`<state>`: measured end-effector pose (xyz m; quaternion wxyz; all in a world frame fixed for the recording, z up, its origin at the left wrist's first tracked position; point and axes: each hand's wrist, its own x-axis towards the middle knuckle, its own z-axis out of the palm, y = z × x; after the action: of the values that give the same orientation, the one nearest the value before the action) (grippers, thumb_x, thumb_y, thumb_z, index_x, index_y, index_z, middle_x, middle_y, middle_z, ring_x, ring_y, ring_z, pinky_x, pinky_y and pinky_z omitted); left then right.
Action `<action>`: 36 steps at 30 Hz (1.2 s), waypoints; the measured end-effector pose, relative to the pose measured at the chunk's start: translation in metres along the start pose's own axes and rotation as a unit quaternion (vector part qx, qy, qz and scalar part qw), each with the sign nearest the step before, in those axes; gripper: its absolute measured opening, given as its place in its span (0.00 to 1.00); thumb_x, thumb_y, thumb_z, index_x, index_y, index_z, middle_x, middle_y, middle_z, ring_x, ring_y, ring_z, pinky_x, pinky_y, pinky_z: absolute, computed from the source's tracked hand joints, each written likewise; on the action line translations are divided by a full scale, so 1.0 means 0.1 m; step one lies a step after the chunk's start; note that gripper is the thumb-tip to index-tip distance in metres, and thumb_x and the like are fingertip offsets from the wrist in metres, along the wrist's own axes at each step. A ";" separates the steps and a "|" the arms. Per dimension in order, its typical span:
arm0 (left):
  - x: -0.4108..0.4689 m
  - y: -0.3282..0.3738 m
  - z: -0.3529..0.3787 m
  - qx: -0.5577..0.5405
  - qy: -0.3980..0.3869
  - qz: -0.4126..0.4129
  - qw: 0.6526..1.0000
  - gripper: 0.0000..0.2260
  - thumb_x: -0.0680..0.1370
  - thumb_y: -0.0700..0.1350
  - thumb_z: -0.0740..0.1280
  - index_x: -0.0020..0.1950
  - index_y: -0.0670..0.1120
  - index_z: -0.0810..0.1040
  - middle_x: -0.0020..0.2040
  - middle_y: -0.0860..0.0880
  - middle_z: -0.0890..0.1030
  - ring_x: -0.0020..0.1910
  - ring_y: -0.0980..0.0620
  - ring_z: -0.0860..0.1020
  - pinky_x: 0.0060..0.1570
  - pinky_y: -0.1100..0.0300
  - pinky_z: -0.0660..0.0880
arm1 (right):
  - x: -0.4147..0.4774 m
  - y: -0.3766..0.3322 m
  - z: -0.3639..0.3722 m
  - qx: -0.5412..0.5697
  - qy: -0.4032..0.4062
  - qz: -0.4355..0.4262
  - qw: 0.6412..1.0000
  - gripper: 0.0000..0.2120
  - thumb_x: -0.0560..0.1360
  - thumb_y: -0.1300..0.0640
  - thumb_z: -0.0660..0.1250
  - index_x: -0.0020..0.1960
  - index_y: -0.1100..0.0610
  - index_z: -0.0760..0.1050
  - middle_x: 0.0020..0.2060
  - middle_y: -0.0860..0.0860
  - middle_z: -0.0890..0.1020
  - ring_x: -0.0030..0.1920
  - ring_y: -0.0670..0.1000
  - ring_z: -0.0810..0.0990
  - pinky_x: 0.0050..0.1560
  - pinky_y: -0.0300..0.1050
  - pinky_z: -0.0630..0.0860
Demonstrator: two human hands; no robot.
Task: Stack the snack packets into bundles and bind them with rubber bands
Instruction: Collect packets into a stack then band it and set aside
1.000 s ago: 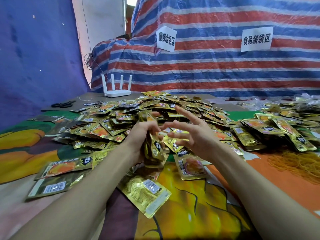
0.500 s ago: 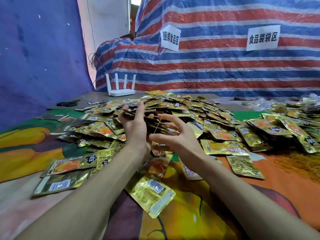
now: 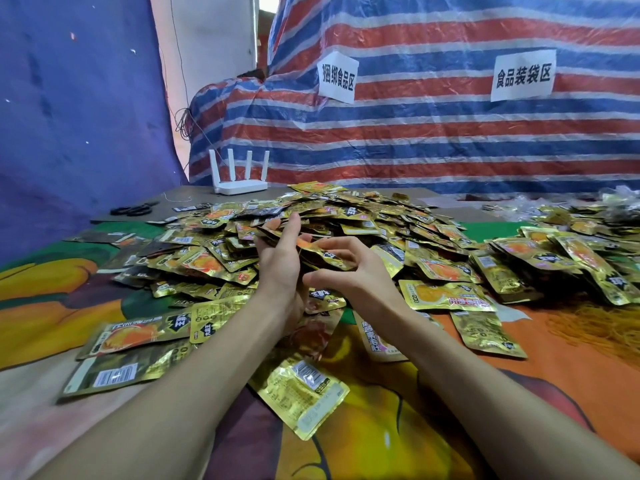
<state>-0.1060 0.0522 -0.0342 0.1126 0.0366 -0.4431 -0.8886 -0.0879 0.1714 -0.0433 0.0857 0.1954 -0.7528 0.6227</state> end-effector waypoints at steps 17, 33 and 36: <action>-0.14 -0.10 0.03 0.154 -0.175 0.060 0.971 0.31 0.68 0.58 0.75 0.69 0.55 0.72 0.55 0.43 0.85 0.50 0.44 0.85 0.47 0.50 0.82 | 0.00 -0.11 -0.42 -0.102 -0.065 0.024 0.992 0.27 0.64 0.55 0.82 0.56 0.51 0.71 0.53 0.49 0.81 0.45 0.46 0.84 0.37 0.41 0.80; -0.35 -0.18 -0.02 0.453 -0.280 0.254 0.808 0.16 0.74 0.58 0.66 0.61 0.65 0.73 0.60 0.64 0.77 0.60 0.70 0.73 0.52 0.75 0.68 | 0.34 -0.25 -2.21 -0.445 0.253 0.148 0.846 0.23 0.70 0.55 0.77 0.57 0.61 0.70 0.44 0.56 0.78 0.41 0.53 0.76 0.35 0.46 0.69; -0.34 -0.19 -0.03 0.453 -0.277 0.261 0.806 0.14 0.74 0.59 0.65 0.59 0.62 0.75 0.57 0.65 0.78 0.58 0.71 0.73 0.50 0.79 0.68 | 0.35 -0.05 -2.45 -0.471 0.301 0.161 0.814 0.15 0.70 0.57 0.76 0.49 0.60 0.73 0.49 0.60 0.80 0.44 0.56 0.76 0.41 0.49 0.74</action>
<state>-0.0759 0.0688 -0.0518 0.1831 -0.2816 -0.8002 -0.4969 -0.1462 0.4024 0.0256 0.2880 -0.1898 -0.9114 0.2246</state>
